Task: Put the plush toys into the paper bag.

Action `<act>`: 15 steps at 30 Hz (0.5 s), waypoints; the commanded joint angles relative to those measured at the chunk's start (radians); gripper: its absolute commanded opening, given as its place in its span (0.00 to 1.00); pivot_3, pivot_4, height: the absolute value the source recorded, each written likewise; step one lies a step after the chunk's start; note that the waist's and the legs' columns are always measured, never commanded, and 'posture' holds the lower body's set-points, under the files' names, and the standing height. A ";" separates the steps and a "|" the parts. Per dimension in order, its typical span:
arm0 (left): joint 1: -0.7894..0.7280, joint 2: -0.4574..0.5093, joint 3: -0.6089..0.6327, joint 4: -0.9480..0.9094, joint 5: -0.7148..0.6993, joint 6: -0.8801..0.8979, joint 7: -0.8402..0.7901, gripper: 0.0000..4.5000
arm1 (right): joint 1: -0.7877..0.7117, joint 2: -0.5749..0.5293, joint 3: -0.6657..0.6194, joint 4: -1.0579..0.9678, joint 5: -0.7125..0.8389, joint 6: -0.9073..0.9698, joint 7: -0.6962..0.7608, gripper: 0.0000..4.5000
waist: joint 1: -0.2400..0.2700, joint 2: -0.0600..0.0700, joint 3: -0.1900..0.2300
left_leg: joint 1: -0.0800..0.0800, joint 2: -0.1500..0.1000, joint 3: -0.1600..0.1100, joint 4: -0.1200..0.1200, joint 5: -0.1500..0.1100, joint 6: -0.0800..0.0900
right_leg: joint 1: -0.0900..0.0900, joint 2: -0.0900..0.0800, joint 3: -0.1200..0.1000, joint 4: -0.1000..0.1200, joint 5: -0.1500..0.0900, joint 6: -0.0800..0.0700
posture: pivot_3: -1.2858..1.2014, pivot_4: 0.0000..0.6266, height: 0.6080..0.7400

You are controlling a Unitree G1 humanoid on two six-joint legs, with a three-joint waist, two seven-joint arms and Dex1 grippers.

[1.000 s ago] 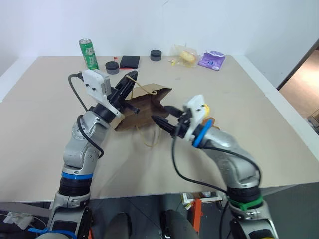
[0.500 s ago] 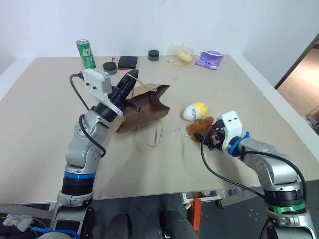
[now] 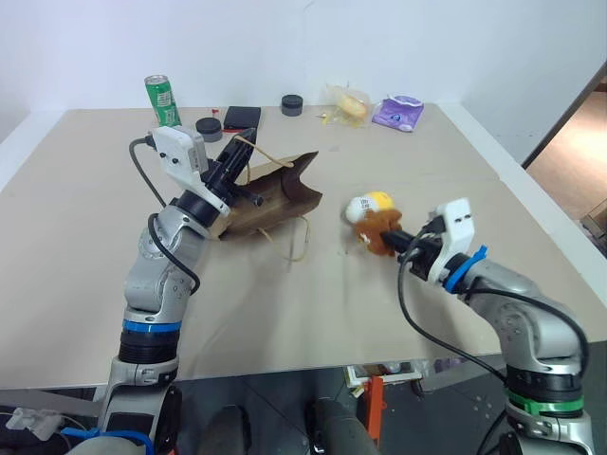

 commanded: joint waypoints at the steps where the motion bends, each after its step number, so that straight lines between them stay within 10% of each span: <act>1: -0.028 -0.004 0.010 -0.014 -0.003 -0.015 -0.011 0.00 | -0.093 0.041 0.026 -0.108 0.112 0.059 -0.030 0.02 | 0.000 0.000 0.000 | 0.000 0.001 0.000 0.000 0.000 0.000 | 0.000 0.001 0.000 0.000 0.000 0.000 | 0.52 0.24 1.00; 15: -0.035 -0.030 0.011 -0.025 -0.004 -0.008 -0.013 0.00 | -0.441 0.364 0.442 0.526 -0.252 -0.149 -0.205 0.02 | 0.002 0.000 0.000 | -0.003 0.001 -0.001 0.000 0.000 0.000 | -0.001 0.001 0.000 -0.001 0.000 -0.001 | 0.52 0.24 1.00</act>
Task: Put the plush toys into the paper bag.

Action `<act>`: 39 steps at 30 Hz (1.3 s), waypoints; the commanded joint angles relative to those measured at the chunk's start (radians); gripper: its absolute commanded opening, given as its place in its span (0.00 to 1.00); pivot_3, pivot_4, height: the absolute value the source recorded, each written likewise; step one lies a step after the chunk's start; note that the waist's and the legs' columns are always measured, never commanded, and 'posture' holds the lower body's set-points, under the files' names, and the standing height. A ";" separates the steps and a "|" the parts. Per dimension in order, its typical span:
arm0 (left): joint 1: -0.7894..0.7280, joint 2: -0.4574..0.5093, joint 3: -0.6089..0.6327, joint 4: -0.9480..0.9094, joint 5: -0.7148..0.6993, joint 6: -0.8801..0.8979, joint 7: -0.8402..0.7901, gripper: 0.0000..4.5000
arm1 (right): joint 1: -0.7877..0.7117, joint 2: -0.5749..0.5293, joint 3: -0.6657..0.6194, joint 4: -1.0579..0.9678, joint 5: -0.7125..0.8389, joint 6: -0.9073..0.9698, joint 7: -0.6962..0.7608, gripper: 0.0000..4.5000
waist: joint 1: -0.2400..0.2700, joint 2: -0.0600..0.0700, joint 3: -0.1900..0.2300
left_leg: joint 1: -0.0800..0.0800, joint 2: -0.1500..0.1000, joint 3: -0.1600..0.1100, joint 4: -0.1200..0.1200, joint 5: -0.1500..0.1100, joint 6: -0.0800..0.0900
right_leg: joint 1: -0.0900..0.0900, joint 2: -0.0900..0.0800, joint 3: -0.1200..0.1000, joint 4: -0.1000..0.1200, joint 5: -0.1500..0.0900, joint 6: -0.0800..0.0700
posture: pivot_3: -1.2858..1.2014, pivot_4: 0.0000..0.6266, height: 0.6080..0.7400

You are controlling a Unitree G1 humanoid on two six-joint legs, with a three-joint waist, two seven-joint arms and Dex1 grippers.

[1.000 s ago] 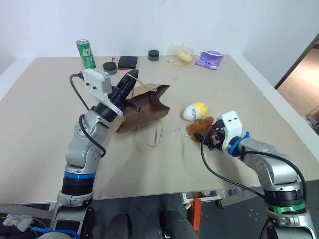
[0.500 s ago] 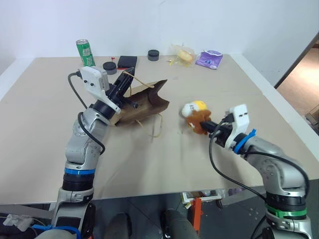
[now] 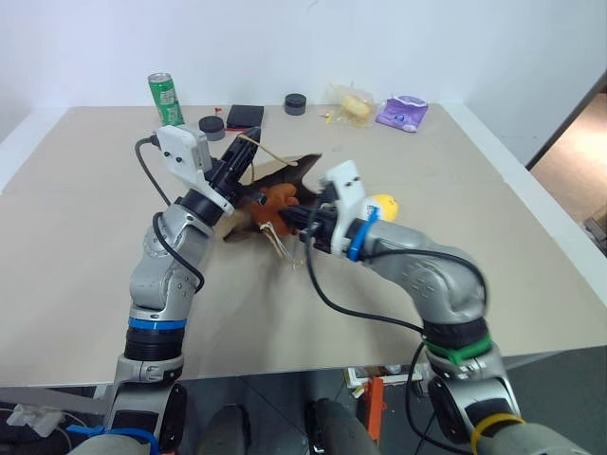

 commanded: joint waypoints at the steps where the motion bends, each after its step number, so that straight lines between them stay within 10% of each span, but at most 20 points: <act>1: -0.022 0.000 0.009 -0.034 -0.005 -0.007 0.000 0.00 | -0.084 0.054 0.018 0.173 -0.099 -0.137 -0.028 0.02 | 0.000 0.000 0.000 | 0.000 0.000 0.000 0.000 0.000 0.000 | 0.000 0.000 0.000 0.000 0.000 0.000 | 0.52 0.24 1.00; 18: -0.011 -0.002 0.014 -0.059 -0.013 0.010 0.019 0.00 | -0.234 0.213 -0.126 0.619 -0.256 -0.496 -0.188 0.02 | -0.001 0.000 0.000 | -0.002 0.001 -0.001 -0.001 0.000 0.000 | -0.002 0.000 -0.001 0.000 0.000 0.000 | 0.52 0.24 1.00; 29: -0.024 -0.004 0.027 -0.043 -0.025 0.022 0.036 0.00 | -0.144 0.155 -0.113 0.300 -0.233 -0.379 -0.077 0.98 | -0.001 0.000 0.000 | -0.002 0.001 -0.002 -0.001 0.000 0.000 | -0.002 0.000 -0.002 0.000 0.000 0.000 | 0.52 0.24 1.00; 39: -0.075 -0.005 0.055 -0.004 -0.047 0.039 0.048 0.00 | 0.081 -0.164 -0.184 -0.308 -0.035 -0.020 0.184 0.99 | 0.006 0.000 0.000 | -0.002 0.000 -0.002 -0.001 -0.001 -0.001 | -0.001 -0.001 -0.003 0.000 -0.001 0.000 | 0.52 0.24 1.00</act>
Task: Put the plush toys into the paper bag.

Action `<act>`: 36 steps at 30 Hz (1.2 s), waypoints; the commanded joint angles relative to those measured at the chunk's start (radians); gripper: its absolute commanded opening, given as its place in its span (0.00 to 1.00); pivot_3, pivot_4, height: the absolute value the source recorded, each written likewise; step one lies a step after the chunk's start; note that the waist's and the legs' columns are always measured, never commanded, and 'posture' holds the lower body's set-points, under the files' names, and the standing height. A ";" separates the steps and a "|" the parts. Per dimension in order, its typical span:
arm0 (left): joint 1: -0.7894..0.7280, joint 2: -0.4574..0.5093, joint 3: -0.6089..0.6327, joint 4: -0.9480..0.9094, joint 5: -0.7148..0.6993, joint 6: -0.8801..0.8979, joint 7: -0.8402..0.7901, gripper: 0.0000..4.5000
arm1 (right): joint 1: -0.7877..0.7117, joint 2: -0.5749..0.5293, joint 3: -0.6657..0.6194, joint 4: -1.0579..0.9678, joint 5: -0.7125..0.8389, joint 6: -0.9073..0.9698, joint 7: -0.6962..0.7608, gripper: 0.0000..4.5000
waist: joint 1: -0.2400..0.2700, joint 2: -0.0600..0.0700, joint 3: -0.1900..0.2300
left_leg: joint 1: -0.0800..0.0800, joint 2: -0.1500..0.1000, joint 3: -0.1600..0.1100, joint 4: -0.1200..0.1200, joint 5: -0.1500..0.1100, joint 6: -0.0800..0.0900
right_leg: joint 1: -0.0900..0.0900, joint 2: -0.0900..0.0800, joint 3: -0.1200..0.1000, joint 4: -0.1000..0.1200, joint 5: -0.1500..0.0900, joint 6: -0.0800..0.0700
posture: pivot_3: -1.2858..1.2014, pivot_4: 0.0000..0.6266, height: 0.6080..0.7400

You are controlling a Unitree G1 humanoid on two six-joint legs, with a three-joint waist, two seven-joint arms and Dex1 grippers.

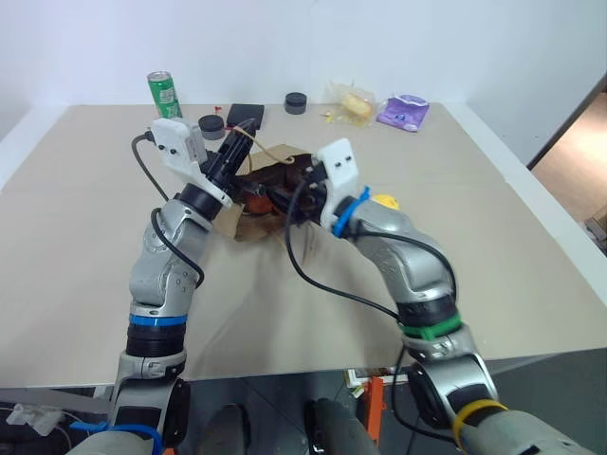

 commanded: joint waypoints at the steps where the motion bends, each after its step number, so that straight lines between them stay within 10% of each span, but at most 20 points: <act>1: -0.045 0.003 0.023 -0.004 -0.020 0.004 0.005 0.00 | 0.052 -0.138 -0.145 -0.171 0.074 0.099 0.044 0.99 | 0.003 0.000 0.000 | 0.000 -0.001 0.000 0.000 0.000 0.000 | 0.000 -0.001 0.000 0.000 0.000 0.000 | 0.52 0.24 1.00; 7: -0.095 -0.004 0.068 0.029 -0.060 0.037 0.039 0.00 | 0.093 -0.263 -0.190 0.058 -0.081 0.094 -0.110 0.99 | -0.002 0.000 0.000 | 0.001 -0.001 0.002 0.001 0.000 0.000 | 0.001 -0.002 0.001 0.000 -0.002 -0.004 | 0.52 0.24 1.00; 19: -0.102 0.006 0.059 0.042 -0.046 0.039 0.022 0.00 | -0.063 -0.090 -0.189 0.569 -0.144 -0.232 -0.159 0.99 | -0.007 0.001 0.001 | 0.003 0.001 0.002 -0.002 0.000 0.000 | 0.000 0.005 0.005 0.000 0.001 -0.001 | 0.52 0.24 1.00; 32: -0.074 0.011 0.062 0.039 -0.042 0.042 0.026 0.00 | -0.005 -0.116 -0.219 0.167 0.035 -0.296 0.041 0.02 | -0.006 0.002 0.002 | 0.002 0.001 0.002 -0.002 0.000 0.000 | 0.000 0.004 0.006 0.000 0.000 0.000 | 0.52 0.24 1.00; 36: -0.073 0.008 0.060 0.045 -0.044 0.043 0.023 0.00 | -0.046 -0.153 -0.131 0.006 0.085 -0.100 0.087 0.00 | -0.005 0.003 0.002 | 0.002 0.001 0.001 -0.002 0.000 0.000 | 0.000 0.005 0.005 0.000 0.000 0.000 | 0.52 0.24 1.00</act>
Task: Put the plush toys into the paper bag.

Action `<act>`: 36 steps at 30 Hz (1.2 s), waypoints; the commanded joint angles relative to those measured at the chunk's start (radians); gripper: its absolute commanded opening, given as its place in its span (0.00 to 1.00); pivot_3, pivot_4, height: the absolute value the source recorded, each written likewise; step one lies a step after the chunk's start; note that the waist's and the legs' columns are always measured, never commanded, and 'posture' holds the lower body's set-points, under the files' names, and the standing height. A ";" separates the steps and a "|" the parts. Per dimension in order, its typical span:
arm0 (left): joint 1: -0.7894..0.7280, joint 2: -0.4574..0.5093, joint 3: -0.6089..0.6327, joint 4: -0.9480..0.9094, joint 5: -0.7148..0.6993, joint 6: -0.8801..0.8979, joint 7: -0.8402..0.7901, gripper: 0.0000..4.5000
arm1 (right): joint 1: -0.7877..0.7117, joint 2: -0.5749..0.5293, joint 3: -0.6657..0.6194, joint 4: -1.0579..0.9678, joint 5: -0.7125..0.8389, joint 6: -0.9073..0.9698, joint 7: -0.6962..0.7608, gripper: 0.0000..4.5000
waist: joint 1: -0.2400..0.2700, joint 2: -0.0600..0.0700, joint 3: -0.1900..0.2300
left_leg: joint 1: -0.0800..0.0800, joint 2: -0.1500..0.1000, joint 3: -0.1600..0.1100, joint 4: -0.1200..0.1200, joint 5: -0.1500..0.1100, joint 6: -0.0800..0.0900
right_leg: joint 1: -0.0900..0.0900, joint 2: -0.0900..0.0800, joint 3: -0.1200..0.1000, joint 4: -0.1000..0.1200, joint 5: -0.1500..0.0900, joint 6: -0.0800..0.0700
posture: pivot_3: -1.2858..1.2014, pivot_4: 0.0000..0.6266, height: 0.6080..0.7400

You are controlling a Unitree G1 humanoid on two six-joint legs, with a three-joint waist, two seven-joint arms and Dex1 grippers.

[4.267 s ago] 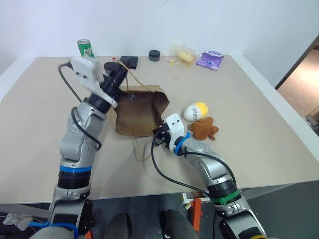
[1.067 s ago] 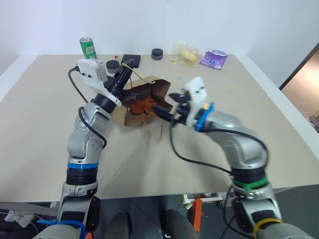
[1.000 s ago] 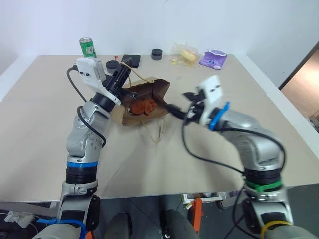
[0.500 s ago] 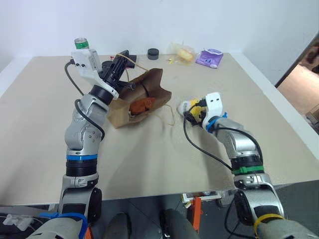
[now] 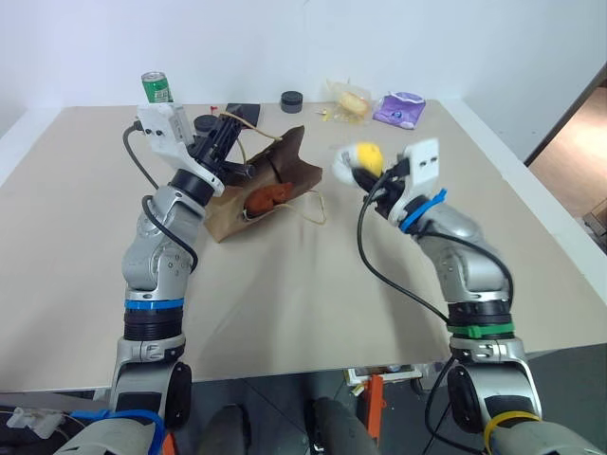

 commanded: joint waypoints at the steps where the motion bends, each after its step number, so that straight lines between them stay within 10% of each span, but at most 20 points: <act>1: -0.006 0.002 -0.001 -0.026 -0.002 -0.006 -0.010 0.00 | -0.055 -0.032 0.098 -0.148 0.019 0.156 0.027 0.00 | 0.000 0.000 0.000 | 0.000 0.000 0.000 0.000 0.000 0.000 | 0.000 0.000 0.000 0.000 0.000 0.000 | 0.52 0.24 1.00; 21: 0.005 -0.024 0.002 -0.049 0.002 -0.012 0.016 0.00 | -0.286 0.302 0.418 0.284 -0.224 0.102 -0.053 0.00 | 0.001 0.000 0.000 | -0.001 0.001 0.000 0.001 0.000 0.000 | -0.001 0.001 -0.001 0.001 0.000 -0.002 | 0.52 0.24 1.00; 30: 0.010 -0.032 0.001 -0.053 0.003 -0.012 0.019 0.00 | -0.248 0.264 0.355 0.195 -0.237 0.062 -0.035 0.94 | 0.001 0.000 0.000 | -0.002 0.001 -0.001 0.001 0.000 0.000 | -0.002 0.001 -0.002 0.001 0.000 -0.002 | 0.52 0.24 1.00; 36: -0.005 -0.032 0.005 -0.032 -0.003 -0.006 0.014 0.00 | -0.182 0.183 0.271 -0.043 -0.198 0.124 -0.024 0.99 | 0.001 0.000 0.000 | -0.002 0.001 -0.001 0.001 0.000 0.000 | -0.002 0.001 -0.002 0.001 0.000 -0.002 | 0.52 0.24 1.00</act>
